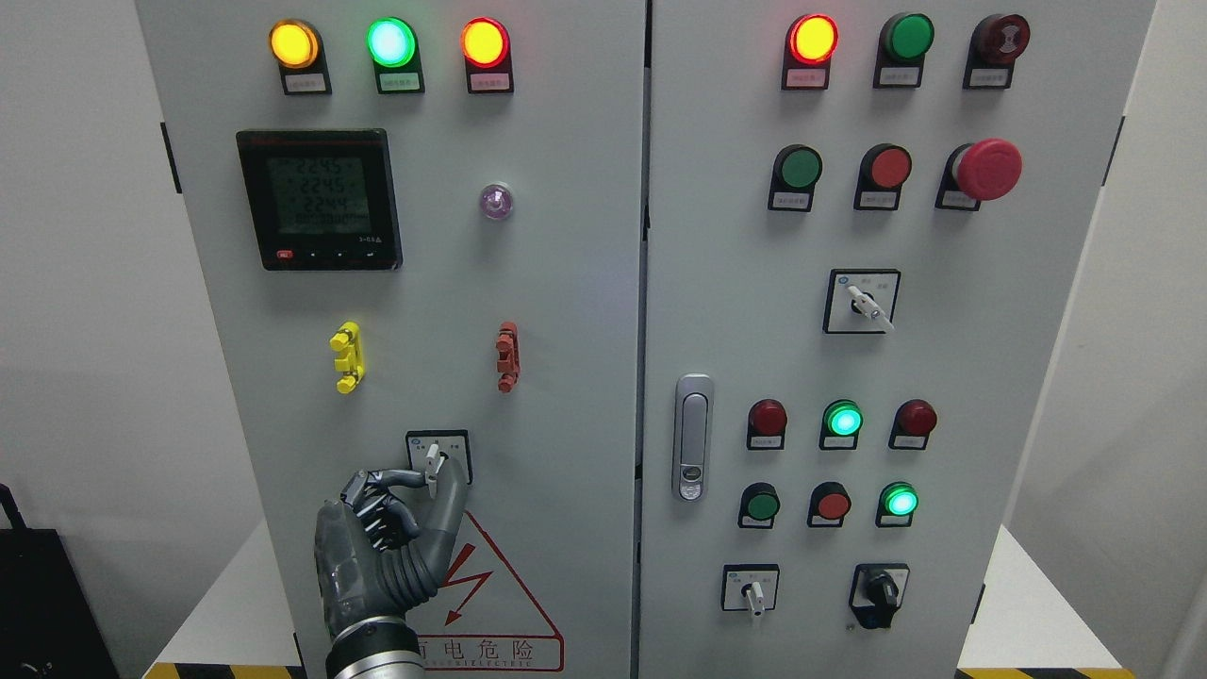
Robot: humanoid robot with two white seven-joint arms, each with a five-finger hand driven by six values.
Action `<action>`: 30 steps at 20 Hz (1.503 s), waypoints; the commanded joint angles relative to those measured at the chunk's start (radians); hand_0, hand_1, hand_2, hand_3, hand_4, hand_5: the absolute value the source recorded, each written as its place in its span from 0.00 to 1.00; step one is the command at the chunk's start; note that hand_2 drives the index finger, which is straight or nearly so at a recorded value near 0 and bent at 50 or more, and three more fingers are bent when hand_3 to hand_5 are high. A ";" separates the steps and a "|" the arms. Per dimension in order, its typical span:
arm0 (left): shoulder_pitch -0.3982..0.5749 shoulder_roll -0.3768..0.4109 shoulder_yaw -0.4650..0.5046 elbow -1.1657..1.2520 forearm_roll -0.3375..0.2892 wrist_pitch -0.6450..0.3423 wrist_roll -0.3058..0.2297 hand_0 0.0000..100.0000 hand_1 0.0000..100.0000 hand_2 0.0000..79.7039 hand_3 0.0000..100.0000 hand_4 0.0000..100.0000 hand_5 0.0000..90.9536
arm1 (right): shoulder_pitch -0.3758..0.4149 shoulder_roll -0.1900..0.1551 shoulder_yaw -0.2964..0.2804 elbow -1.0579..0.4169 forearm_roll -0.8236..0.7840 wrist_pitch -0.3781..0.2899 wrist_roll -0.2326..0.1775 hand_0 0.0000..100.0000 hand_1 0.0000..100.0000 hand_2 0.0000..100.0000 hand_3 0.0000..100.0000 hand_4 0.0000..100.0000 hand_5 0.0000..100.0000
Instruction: Turn on light switch 1
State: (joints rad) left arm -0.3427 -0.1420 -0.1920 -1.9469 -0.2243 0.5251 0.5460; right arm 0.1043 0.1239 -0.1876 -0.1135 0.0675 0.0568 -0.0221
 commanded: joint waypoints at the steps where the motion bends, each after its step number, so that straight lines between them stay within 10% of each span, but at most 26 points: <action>1: -0.001 -0.001 0.000 0.000 0.000 0.003 0.000 0.17 0.63 0.73 1.00 1.00 0.96 | 0.000 -0.001 -0.001 0.000 0.000 0.000 0.001 0.00 0.00 0.00 0.00 0.00 0.00; 30: -0.007 -0.001 0.000 -0.001 0.000 0.018 0.000 0.23 0.61 0.74 1.00 1.00 0.96 | 0.000 -0.001 -0.001 0.000 0.000 0.000 0.001 0.00 0.00 0.00 0.00 0.00 0.00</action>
State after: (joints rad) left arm -0.3495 -0.1430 -0.1917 -1.9479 -0.2240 0.5415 0.5461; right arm 0.1043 0.1239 -0.1877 -0.1135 0.0675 0.0568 -0.0221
